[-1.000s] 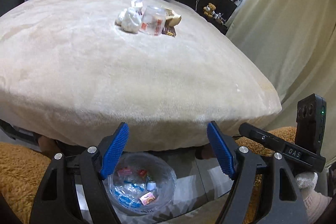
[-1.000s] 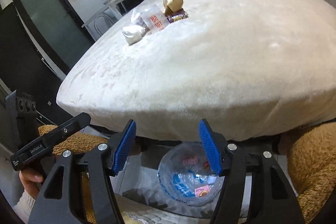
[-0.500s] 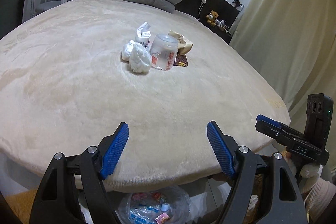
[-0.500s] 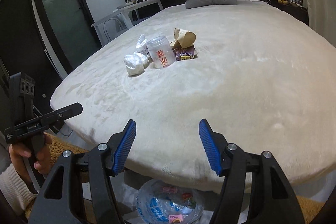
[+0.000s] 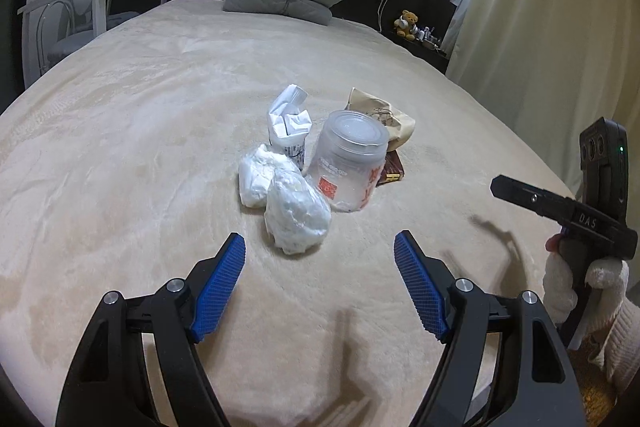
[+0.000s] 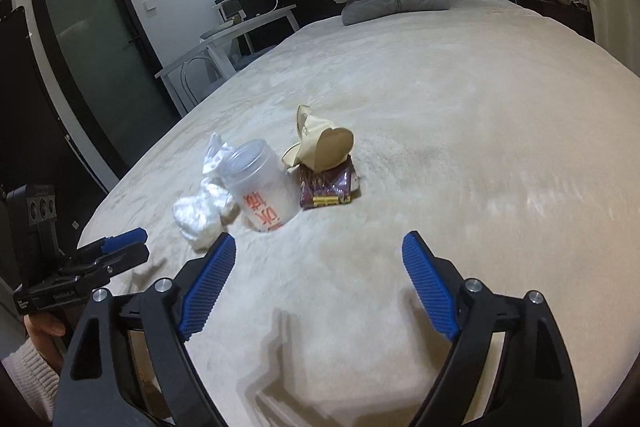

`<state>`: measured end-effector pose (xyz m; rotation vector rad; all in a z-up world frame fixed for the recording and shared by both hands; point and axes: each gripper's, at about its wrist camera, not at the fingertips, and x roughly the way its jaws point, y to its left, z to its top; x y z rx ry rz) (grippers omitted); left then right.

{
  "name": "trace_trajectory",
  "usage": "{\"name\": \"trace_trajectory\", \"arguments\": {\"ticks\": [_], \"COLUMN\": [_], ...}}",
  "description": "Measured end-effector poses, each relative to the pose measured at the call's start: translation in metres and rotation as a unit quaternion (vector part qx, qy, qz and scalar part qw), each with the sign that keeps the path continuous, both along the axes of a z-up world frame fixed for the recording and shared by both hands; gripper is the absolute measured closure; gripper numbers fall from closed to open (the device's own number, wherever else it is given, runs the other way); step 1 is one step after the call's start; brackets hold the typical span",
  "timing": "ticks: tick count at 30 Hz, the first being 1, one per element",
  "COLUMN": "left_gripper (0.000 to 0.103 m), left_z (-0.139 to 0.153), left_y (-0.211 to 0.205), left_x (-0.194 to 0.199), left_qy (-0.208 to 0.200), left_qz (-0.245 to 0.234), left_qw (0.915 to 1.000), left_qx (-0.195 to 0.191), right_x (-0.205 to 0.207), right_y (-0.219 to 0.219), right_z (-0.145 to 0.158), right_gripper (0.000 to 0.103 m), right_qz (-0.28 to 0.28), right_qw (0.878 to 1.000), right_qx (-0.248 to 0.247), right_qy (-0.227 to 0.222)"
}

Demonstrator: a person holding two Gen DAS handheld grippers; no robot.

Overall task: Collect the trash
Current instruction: 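Raise both tools back over the bed toward the remaining trash, then close the left tool on the white tissue while the right tool grasps the paper bag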

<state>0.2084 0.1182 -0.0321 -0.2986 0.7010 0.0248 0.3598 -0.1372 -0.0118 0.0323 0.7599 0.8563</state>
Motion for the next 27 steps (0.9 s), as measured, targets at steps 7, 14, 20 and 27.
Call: {"name": "trace_trajectory", "arguments": {"ticks": [7, 14, 20, 27], "left_gripper": [0.028, 0.042, 0.056, 0.056], "left_z": [-0.011, -0.026, -0.033, -0.027], "left_y": [0.009, 0.012, 0.014, 0.018], "left_x": [0.037, 0.058, 0.059, 0.053], "left_qy": [0.019, 0.041, 0.048, 0.036], "left_qz": [0.007, 0.007, 0.009, 0.013], "left_qw": [0.9998, 0.9991, 0.9985, 0.9991], "left_qx": [0.002, 0.012, 0.024, 0.018], "right_x": [0.053, 0.087, 0.101, 0.094], "right_y": [0.029, 0.06, 0.075, 0.068], "right_z": [-0.014, -0.018, -0.027, -0.022], "right_gripper": [0.018, 0.018, 0.039, 0.053], "right_qz": [-0.014, -0.008, -0.004, -0.006], "right_qw": [0.998, 0.995, 0.993, 0.994], "right_qx": [0.032, 0.055, 0.054, 0.064], "right_qy": [0.057, 0.087, 0.103, 0.088]}}
